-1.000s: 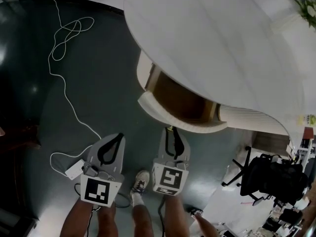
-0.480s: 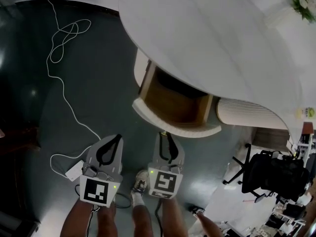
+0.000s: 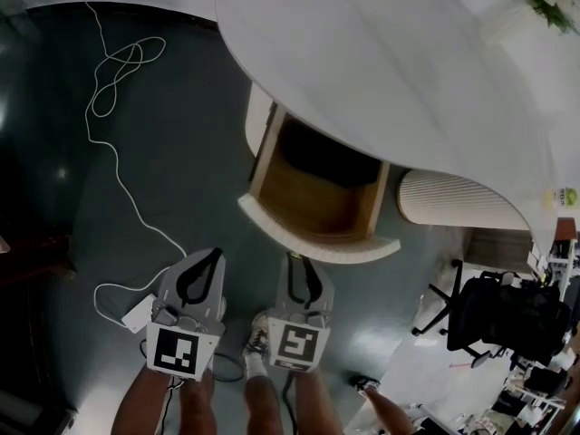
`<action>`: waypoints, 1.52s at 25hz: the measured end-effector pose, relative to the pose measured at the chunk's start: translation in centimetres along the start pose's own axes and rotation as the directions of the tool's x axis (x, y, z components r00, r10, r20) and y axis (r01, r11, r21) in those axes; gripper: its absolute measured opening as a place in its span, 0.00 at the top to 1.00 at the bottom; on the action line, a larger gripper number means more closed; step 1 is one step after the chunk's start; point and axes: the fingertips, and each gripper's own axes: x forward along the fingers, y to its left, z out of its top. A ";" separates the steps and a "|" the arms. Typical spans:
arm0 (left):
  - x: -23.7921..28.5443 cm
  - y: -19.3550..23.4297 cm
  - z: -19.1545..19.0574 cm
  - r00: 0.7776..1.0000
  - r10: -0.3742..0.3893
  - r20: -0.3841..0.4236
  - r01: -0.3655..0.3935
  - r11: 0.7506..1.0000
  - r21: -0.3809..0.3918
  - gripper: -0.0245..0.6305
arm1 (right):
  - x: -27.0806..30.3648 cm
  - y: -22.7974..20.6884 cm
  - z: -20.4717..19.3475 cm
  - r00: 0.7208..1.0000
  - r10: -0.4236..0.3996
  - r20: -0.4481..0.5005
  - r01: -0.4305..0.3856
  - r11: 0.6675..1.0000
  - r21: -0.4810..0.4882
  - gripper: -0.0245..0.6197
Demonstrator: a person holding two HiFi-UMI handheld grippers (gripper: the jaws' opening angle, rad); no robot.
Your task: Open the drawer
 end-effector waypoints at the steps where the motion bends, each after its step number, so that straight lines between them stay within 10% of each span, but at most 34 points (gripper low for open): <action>1: -0.1 -0.1 -0.1 1.000 -0.001 -0.001 0.001 1.000 0.001 0.95 | -0.2 0.1 -0.1 1.000 0.000 -0.005 0.000 1.000 -0.008 0.80; 38: -3.0 -2.4 0.1 0.999 -0.029 -0.034 0.029 1.000 -0.012 0.95 | -2.9 1.1 -1.5 0.999 0.021 -0.048 -0.017 0.996 0.084 0.76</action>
